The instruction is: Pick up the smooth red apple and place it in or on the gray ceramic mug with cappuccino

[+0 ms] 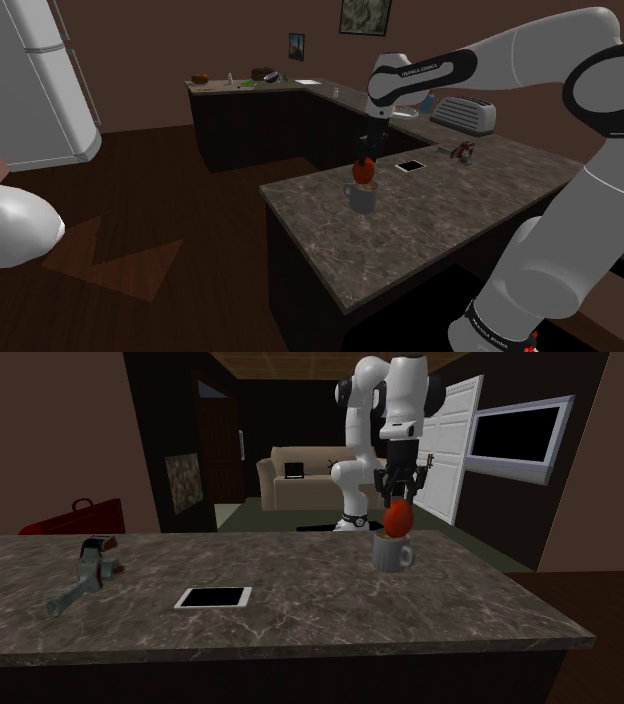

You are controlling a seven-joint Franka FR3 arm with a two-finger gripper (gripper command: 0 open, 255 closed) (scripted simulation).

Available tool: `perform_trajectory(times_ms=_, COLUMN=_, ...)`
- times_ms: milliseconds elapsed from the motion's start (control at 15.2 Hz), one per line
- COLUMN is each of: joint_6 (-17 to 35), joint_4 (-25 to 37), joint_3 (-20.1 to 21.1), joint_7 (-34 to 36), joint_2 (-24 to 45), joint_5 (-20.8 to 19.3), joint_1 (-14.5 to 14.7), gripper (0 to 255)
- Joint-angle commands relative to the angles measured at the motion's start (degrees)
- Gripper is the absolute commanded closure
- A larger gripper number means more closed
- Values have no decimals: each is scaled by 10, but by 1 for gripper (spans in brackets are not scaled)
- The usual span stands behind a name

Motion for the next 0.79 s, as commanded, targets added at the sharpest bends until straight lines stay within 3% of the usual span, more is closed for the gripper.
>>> perform_trajectory(times_ms=0, joint_6=9, joint_4=-10, joint_3=0, joint_7=-1, joint_2=3, joint_5=1, joint_1=0, gripper=255)
perform_trajectory(times_ms=462, joint_6=9, joint_4=-10, joint_3=0, joint_7=-1, joint_2=4, joint_5=1, joint_1=0, gripper=255)
perform_trajectory(times_ms=528, joint_6=10, joint_4=-9, joint_3=0, joint_7=-1, joint_2=6, joint_5=1, joint_1=1, gripper=0)
perform_trajectory(times_ms=726, joint_6=10, joint_4=-9, joint_3=-1, joint_7=-3, joint_2=6, joint_5=1, joint_1=0, gripper=0)
